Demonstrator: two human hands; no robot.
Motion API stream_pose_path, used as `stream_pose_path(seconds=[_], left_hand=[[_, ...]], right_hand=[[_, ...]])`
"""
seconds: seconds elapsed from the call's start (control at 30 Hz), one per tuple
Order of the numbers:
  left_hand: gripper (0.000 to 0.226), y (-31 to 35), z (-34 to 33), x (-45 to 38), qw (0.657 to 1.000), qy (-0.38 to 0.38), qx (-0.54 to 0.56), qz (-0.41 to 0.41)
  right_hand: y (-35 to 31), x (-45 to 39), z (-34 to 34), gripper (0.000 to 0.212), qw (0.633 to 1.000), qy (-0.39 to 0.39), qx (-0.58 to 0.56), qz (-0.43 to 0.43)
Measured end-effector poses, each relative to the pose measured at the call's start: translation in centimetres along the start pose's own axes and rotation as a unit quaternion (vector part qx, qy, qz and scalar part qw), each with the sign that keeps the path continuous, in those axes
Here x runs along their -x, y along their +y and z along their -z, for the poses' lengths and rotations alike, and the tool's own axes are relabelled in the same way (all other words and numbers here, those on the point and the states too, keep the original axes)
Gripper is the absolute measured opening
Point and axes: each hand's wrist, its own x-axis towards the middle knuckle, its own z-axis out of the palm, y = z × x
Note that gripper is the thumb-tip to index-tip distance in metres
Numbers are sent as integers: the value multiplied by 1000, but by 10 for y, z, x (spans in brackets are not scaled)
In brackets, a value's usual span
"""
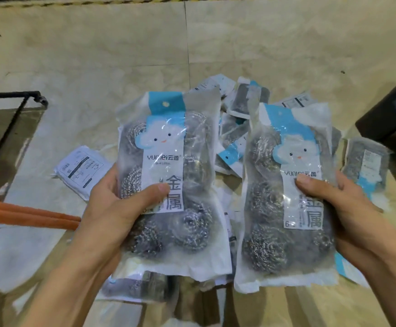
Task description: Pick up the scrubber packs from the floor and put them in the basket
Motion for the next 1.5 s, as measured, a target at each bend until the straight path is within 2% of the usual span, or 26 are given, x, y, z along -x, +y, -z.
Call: stream_pose_path(seconds=[0.1, 0.27, 0.5, 0.67, 0.8, 0.87, 1.0, 1.23, 1.33, 1.5], left_hand=[[44, 59, -5, 17, 1000, 3, -10, -12], [47, 187, -20, 53, 999, 20, -19, -17], [49, 424, -62, 122, 998, 6, -65, -22], [37, 585, -98, 176, 995, -28, -92, -40], [39, 669, -117, 210, 995, -50, -66, -58], [45, 697, -125, 225, 994, -74, -43, -63], [49, 727, -135, 248, 988, -133, -20, -78], [52, 735, -146, 282, 958, -275, -31, -75], [46, 735, -151, 301, 932, -348, -59, -87], [50, 724, -163, 345, 874, -473, -84, -80]], right_hand=[[-48, 20, -11, 46, 1000, 10, 7, 9], [-159, 71, -44, 50, 1000, 5, 22, 7], [-387, 163, -93, 44, 998, 14, 50, 18], [-557, 244, -109, 48, 997, 39, 58, 31], [-650, 296, -104, 61, 996, 67, 22, 61], [-680, 320, -103, 56, 993, 70, 23, 87], [-706, 371, -98, 36, 986, 106, 25, 130], [-678, 474, -100, 33, 956, 238, 5, 172], [-657, 526, -110, 38, 930, 316, -32, 183], [-613, 620, -135, 30, 868, 441, -85, 212]])
